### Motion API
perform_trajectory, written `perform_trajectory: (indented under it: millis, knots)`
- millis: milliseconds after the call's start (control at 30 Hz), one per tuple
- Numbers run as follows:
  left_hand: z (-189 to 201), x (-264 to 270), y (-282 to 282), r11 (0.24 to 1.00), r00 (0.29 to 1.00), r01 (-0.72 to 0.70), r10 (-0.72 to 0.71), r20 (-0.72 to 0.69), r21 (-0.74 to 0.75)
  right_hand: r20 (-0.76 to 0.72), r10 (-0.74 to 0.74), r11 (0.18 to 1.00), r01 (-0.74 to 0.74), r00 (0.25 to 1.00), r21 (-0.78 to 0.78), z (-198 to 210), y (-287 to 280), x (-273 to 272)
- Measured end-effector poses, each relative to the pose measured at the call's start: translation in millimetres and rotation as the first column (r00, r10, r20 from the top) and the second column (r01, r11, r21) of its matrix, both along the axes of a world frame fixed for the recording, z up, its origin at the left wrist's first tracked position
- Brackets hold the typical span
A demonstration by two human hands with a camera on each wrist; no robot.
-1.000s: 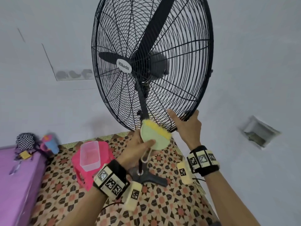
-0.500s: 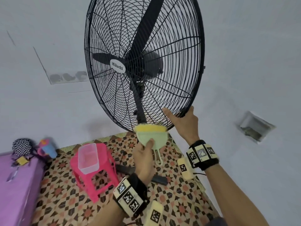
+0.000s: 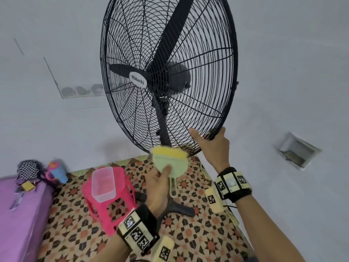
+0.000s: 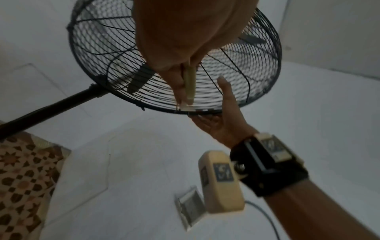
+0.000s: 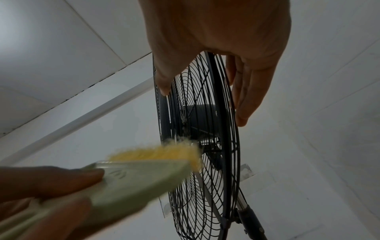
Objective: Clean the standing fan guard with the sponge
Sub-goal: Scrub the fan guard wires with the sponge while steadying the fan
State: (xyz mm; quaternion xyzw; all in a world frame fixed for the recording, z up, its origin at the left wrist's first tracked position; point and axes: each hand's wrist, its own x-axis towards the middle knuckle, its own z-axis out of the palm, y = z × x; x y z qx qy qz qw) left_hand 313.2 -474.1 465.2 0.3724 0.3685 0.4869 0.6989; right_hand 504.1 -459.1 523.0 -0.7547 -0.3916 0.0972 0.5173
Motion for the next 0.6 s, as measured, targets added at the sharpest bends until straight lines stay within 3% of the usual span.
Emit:
perform_trajectory:
  millis: [100, 233, 333, 500, 600]
  knots:
    - [6, 18, -9, 0.99, 0.985, 0.143, -0.144, -0.092, -0.015, 0.009, 0.001, 1.0, -0.001, 1.0, 0.014, 2, -1, 0]
    - [24, 10, 7, 0.997, 0.997, -0.004, 0.01, 0.082, -0.074, -0.002, -0.012, 1.0, 0.012, 1.0, 0.026, 4, -1, 1]
    - [27, -9, 21, 0.997, 0.985, -0.009, 0.022, 0.169, -0.077, 0.014, -0.022, 0.999, 0.022, 1.0, 0.036, 2, -1, 0]
    - [6, 12, 8, 0.984, 0.988, 0.151, -0.153, -0.012, -0.092, 0.024, -0.012, 1.0, 0.011, 1.0, 0.024, 5, 0, -4]
    - [12, 4, 30, 0.997, 0.998, 0.003, 0.002, 0.063, -0.077, 0.013, -0.02, 1.0, 0.02, 1.0, 0.02, 3, -2, 0]
